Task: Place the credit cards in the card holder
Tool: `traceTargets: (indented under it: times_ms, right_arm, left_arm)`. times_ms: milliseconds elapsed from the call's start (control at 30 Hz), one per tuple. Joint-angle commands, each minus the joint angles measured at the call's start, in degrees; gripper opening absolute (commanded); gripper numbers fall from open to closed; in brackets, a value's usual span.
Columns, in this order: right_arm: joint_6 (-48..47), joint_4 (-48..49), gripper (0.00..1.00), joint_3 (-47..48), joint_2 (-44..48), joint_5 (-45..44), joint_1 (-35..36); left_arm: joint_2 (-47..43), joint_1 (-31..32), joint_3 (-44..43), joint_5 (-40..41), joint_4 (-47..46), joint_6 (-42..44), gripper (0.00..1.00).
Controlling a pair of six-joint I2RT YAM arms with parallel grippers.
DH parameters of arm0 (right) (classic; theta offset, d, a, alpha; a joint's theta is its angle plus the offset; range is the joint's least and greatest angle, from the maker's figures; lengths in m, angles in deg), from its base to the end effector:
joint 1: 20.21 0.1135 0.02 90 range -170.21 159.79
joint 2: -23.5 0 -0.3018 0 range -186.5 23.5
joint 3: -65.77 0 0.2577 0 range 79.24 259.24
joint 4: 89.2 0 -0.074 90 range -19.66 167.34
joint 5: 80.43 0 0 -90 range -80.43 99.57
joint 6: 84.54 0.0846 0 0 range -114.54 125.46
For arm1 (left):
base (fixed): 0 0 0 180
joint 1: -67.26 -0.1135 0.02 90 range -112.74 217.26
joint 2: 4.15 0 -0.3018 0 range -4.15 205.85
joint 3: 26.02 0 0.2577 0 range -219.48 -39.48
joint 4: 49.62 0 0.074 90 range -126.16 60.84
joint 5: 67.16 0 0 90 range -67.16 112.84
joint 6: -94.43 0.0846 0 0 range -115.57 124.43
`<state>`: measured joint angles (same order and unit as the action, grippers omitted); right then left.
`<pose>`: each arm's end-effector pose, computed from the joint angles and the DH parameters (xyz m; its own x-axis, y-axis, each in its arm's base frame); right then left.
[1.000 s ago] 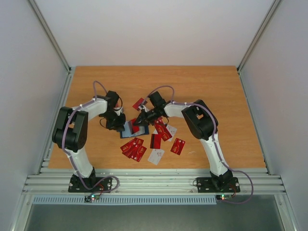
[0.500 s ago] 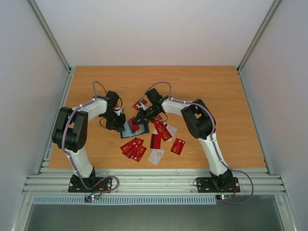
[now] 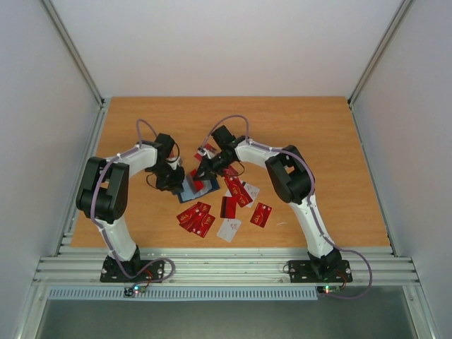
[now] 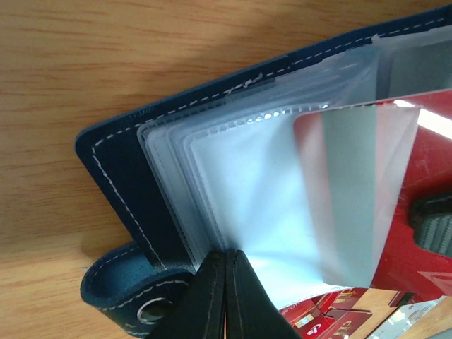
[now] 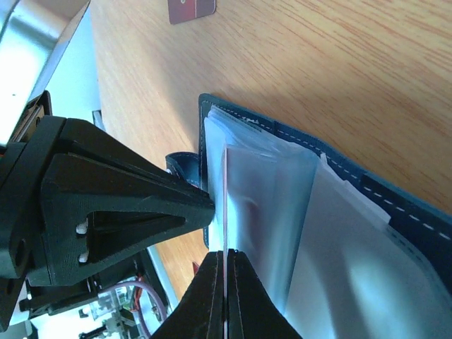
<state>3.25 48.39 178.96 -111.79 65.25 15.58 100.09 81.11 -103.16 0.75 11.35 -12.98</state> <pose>0.3855 0.3641 0.1190 -0.7078 -0.5371 -0.4588 -0.6458 0.2289 0.7284 0.3116 -0.1096 0.1363 -0.9960 -0.0400 0.0803 -0.0670 0.9271 -0.3687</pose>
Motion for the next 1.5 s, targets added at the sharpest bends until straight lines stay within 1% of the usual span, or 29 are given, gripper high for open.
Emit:
traceTargets:
  times_ms: [0, 167, 200, 367, 433, 567, 700, 800, 833, 1000, 1167, 1267, 1333, 1467]
  right_arm:
    - [0.22, 4.41, 0.01, -0.77, -1.04, 1.77, -0.49]
    - [2.1, 8.9, 0.01, -5.78, -0.3, 0.72, 0.83]
    - [3.66, 9.9, 0.01, -6.63, -0.13, 0.15, 0.81]
    - [6.55, 13.63, 0.02, -7.99, 0.3, -1.9, 0.92]
    - [7.01, 14.0, 0.03, -7.85, 0.2, -2.02, 0.95]
    - [6.66, 12.22, 0.11, -8.86, 2.14, -2.22, 1.03]
    - [3.47, 7.03, 0.18, -10.71, 5.72, -4.58, 1.03]
    - [3.18, 3.74, 0.24, -10.85, 7.67, -6.57, 0.99]
    - [1.28, 2.98, 0.26, -10.63, 7.94, -7.42, 1.03]
    - [-1.16, -1.72, 0.34, -9.69, 8.29, -9.44, 0.97]
    - [-1.58, -2.82, 0.34, -9.48, 8.81, -10.04, 1.82]
    - [-1.55, -3.14, 0.3, -8.65, 8.4, -10.37, 3.0]
    - [-1.56, -3.74, 0.25, -7.54, 7.52, -10.9, 3.96]
    - [-2.59, -7.46, 0.21, -3.67, 5.1, -13.29, 5.34]
  left_arm:
    - [1.75, 0.54, 1.87, 0.27, 0.66, 0.82, 0.04]
    - [2.01, 0.49, 1.87, -1.07, -0.01, -0.19, 0.04]
    - [2.01, 0.55, 1.96, -1.3, -0.23, -0.46, 0.04]
    - [2.01, 0.55, 2.22, -2.48, -0.41, -1.51, 0.04]
    - [1.94, 0.41, 2.17, -2.74, -0.35, -1.64, 0.04]
    - [1.84, 0.33, 2.01, -2.79, -0.16, -1.75, 0.04]
    - [1.99, 0.35, 1.61, -2.77, -0.69, -1.84, 0.04]
    - [2.17, 0.32, 1.26, -1.98, -0.75, -1.59, 0.04]
    - [2.14, 0.37, 1.2, -1.49, -0.63, -1.42, 0.04]
    - [1.43, 0.35, 1.39, -0.42, -0.51, -0.46, 0.04]
    - [1.09, 0.38, 2.3, -0.97, -1.53, -0.64, 0.03]
    - [0.89, 0.52, 2.75, -1.15, -1.91, -0.86, 0.04]
    - [0.79, 0.52, 2.86, -1.08, -1.83, -0.74, 0.04]
    - [0.78, 0.53, 2.75, -0.94, -1.48, -0.05, 0.03]
